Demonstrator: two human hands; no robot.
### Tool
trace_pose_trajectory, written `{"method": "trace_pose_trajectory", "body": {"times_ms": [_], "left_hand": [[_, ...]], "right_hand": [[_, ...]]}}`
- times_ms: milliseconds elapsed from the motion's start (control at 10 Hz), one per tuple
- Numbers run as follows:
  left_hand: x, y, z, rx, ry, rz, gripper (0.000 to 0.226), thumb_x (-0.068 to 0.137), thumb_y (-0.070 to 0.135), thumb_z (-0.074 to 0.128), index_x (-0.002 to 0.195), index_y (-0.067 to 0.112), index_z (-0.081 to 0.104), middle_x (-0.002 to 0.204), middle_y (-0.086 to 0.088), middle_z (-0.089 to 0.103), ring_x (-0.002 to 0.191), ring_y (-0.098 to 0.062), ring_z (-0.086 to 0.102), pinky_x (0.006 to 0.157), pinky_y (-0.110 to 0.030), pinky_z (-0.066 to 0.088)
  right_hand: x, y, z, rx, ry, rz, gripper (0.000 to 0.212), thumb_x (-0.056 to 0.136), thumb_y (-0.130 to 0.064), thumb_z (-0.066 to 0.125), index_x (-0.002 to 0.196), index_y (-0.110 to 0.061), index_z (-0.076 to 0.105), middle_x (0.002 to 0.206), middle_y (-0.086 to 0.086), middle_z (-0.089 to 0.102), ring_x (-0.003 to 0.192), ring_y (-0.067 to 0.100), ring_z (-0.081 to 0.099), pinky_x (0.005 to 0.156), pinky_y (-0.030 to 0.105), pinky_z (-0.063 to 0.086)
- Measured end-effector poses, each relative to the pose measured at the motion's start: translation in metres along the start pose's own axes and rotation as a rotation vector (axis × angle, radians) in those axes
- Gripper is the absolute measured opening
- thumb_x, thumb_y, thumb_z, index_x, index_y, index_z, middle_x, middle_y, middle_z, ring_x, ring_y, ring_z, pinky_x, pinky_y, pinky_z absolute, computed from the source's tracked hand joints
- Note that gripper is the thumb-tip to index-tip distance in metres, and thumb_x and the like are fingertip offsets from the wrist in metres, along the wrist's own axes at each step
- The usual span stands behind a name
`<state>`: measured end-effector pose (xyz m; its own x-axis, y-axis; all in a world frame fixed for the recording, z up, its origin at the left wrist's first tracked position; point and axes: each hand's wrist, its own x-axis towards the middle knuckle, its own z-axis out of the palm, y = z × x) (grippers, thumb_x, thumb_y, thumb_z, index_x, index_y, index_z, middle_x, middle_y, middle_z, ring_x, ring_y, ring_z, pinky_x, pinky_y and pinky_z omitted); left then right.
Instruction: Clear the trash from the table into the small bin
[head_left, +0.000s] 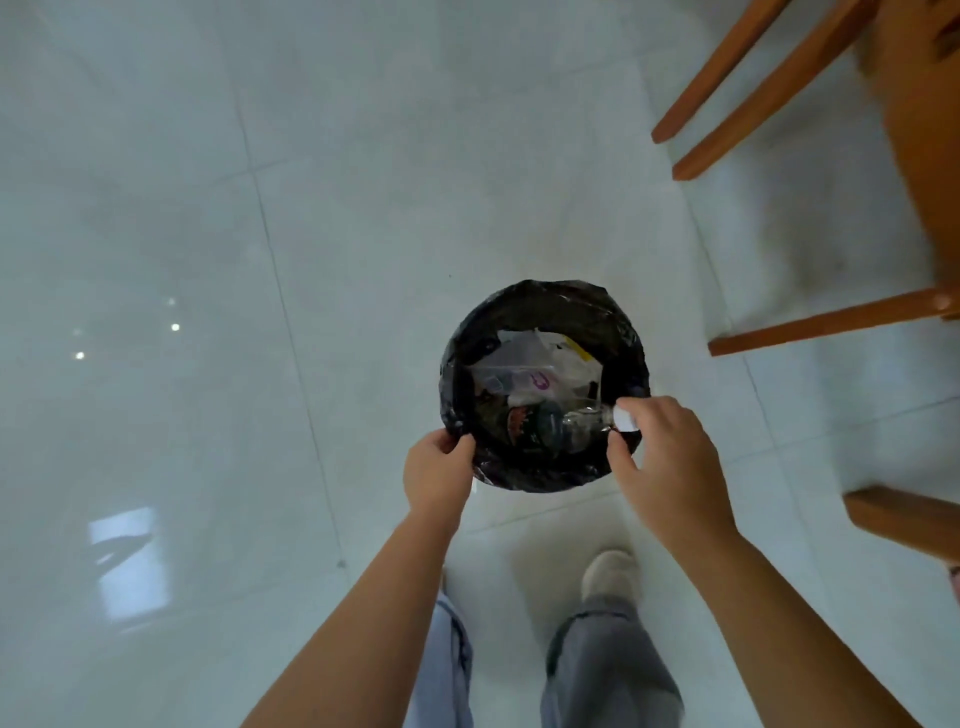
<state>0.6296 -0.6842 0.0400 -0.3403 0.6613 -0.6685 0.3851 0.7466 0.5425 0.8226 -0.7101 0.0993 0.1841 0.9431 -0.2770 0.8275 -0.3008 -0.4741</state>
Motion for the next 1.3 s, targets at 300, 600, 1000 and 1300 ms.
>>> {"method": "trace_pose_trajectory", "body": {"times_ms": [300, 600, 1000, 1300], "left_hand": [[0.038, -0.061, 0.045, -0.124, -0.044, -0.072, 0.019, 0.086, 0.013, 0.059, 0.067, 0.014, 0.060, 0.071, -0.009, 0.060, 0.066, -0.020, 0.050, 0.055, -0.027, 0.039], [0.046, -0.101, 0.049, -0.251, -0.016, -0.091, 0.007, 0.089, 0.012, 0.057, 0.087, 0.015, 0.062, 0.078, 0.008, 0.064, 0.075, -0.004, 0.057, 0.060, -0.015, 0.041], [0.042, -0.116, 0.026, -0.270, -0.066, -0.125, 0.036, 0.081, 0.021, 0.069, 0.114, 0.009, 0.062, 0.101, -0.003, 0.064, 0.092, -0.015, 0.060, 0.075, -0.022, 0.042], [-0.004, -0.083, -0.037, 0.067, -0.006, 0.012, 0.039, 0.085, 0.028, 0.063, 0.118, 0.008, 0.058, 0.120, -0.007, 0.062, 0.096, -0.015, 0.056, 0.082, -0.027, 0.040]], "right_hand": [[0.000, 0.035, 0.063, 0.059, -0.004, 0.048, 0.029, 0.082, -0.014, 0.058, 0.110, -0.006, 0.056, 0.108, 0.014, 0.062, 0.098, 0.029, 0.055, 0.077, 0.042, 0.052], [-0.006, 0.040, 0.091, 0.074, -0.051, 0.042, 0.028, 0.083, -0.015, 0.057, 0.110, -0.007, 0.056, 0.104, 0.011, 0.060, 0.095, 0.025, 0.053, 0.076, 0.040, 0.051], [-0.013, 0.008, 0.107, 0.086, -0.141, 0.029, 0.031, 0.086, -0.018, 0.052, 0.115, -0.007, 0.054, 0.111, 0.010, 0.059, 0.106, 0.026, 0.051, 0.088, 0.038, 0.044], [-0.025, -0.038, 0.062, 0.048, -0.174, 0.057, 0.029, 0.087, -0.021, 0.050, 0.114, -0.010, 0.054, 0.114, 0.007, 0.057, 0.108, 0.023, 0.048, 0.092, 0.037, 0.042]]}}
